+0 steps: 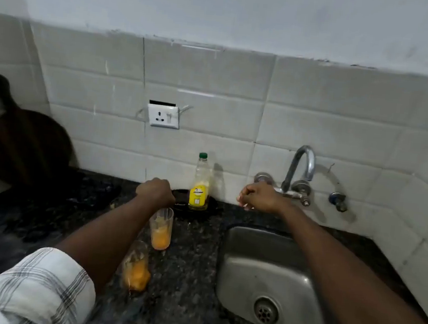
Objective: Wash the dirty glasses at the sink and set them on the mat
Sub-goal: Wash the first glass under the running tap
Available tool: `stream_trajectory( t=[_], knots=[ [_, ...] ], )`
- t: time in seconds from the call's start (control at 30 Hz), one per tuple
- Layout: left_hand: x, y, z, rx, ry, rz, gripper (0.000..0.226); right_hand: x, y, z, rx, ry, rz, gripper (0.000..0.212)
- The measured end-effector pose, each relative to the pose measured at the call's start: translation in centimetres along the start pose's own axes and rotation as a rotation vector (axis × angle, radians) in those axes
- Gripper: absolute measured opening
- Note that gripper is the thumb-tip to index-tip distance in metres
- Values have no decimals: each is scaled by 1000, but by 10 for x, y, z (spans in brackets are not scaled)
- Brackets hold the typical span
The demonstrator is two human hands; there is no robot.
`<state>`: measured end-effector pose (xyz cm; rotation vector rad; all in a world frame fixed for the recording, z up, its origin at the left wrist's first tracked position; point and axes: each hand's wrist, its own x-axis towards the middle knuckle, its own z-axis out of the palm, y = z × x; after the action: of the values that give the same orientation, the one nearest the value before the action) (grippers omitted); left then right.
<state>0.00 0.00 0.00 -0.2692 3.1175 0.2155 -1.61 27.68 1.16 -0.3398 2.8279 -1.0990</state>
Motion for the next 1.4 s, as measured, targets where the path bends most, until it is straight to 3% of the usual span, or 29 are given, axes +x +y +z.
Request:
stream_trajectory(
  t=[0.13, 0.3, 0.63, 0.7, 0.9, 1.0, 1.13, 1.23, 1.3, 1.4],
  knots=[
    [5, -18, 20, -60, -102, -96, 26, 18, 15, 34, -221, -94, -47, 7],
    [18, -25, 48, -227, -289, -237, 39, 39, 28, 56, -223, -199, -115, 4],
    [55, -8, 65, -222, -169, -201, 29, 69, 60, 48, -240, -255, -150, 3],
    [61, 16, 56, -207, -179, -126, 24, 69, 66, 40, -231, -247, -131, 14],
    [69, 132, 35, -175, -214, 160, 13, 61, 89, 0, -58, -240, -16, 88],
    [65, 200, 35, -154, -279, 281, 23, 51, 109, -13, 23, -153, -12, 99],
    [57, 255, 53, -438, -436, 282, 20, 39, 150, -22, 183, 146, -31, 67],
    [64, 268, 59, -662, -539, 251, 45, 31, 178, -37, 215, 260, 31, 60],
    [74, 269, 54, -581, -364, 287, 56, 29, 185, -47, 193, 311, 56, 59],
    [88, 265, 56, -287, -74, 350, 35, 30, 184, -54, 190, 324, 76, 60]
  ],
)
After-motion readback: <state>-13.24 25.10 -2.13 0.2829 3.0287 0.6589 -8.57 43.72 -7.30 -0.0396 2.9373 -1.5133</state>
